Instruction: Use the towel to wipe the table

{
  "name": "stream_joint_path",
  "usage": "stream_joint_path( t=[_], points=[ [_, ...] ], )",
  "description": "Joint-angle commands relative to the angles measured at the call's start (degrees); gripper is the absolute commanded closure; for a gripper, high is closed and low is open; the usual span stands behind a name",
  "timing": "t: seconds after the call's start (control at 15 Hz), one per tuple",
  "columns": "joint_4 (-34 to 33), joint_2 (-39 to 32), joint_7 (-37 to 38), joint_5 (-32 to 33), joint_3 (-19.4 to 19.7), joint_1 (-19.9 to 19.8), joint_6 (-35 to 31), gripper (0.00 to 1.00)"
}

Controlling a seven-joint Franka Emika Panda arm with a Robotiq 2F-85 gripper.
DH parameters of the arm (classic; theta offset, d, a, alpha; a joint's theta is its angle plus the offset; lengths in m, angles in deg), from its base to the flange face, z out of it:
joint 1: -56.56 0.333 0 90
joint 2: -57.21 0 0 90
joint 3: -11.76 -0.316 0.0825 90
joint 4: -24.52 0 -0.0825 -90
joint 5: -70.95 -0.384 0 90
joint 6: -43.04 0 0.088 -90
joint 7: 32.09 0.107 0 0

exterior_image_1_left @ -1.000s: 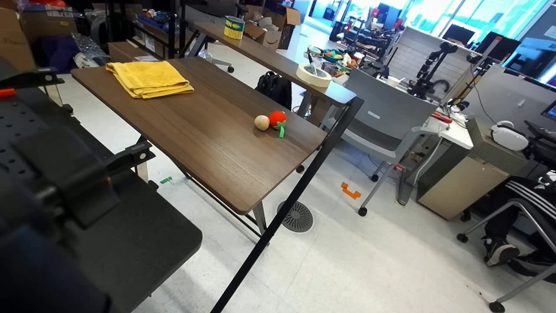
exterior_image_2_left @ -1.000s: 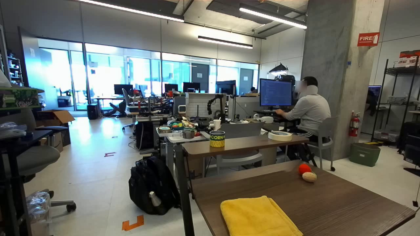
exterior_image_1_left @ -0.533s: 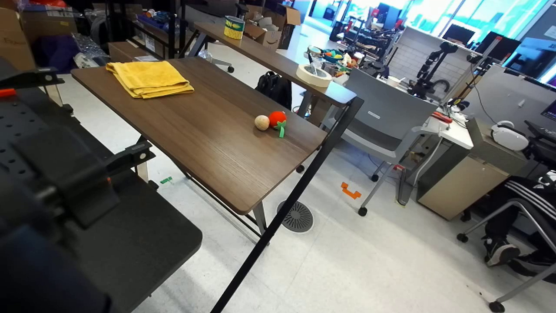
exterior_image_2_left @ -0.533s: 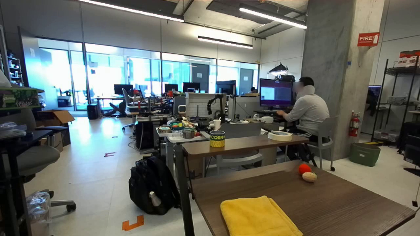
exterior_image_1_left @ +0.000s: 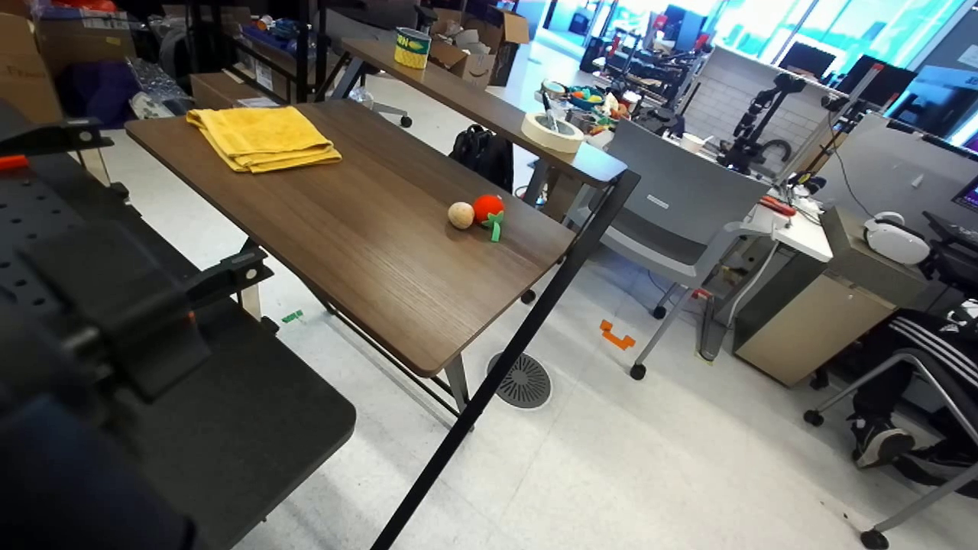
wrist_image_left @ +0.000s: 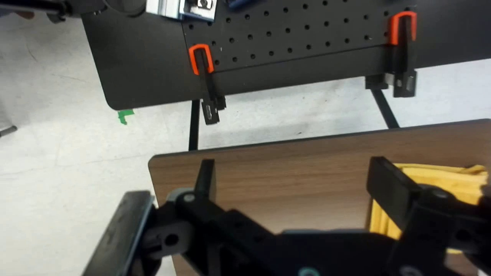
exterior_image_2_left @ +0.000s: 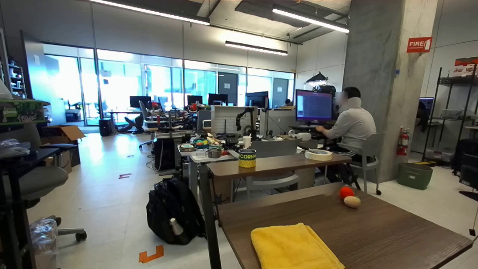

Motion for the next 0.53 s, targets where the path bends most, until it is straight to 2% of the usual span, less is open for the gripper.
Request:
stream_joint_path(
  t=[0.0,0.2,0.4,0.47],
  points=[
    [1.9,-1.6,1.8,0.5,-1.1,-0.8,-2.2,0.00],
    [2.0,-5.1,3.6,0.9,-1.8,-1.1,-3.6,0.00],
    [1.5,-5.2,3.7,0.9,-1.8,-1.1,-3.6,0.00],
    [0.9,-6.9,7.2,1.7,-3.0,-2.0,-4.9,0.00]
  ],
)
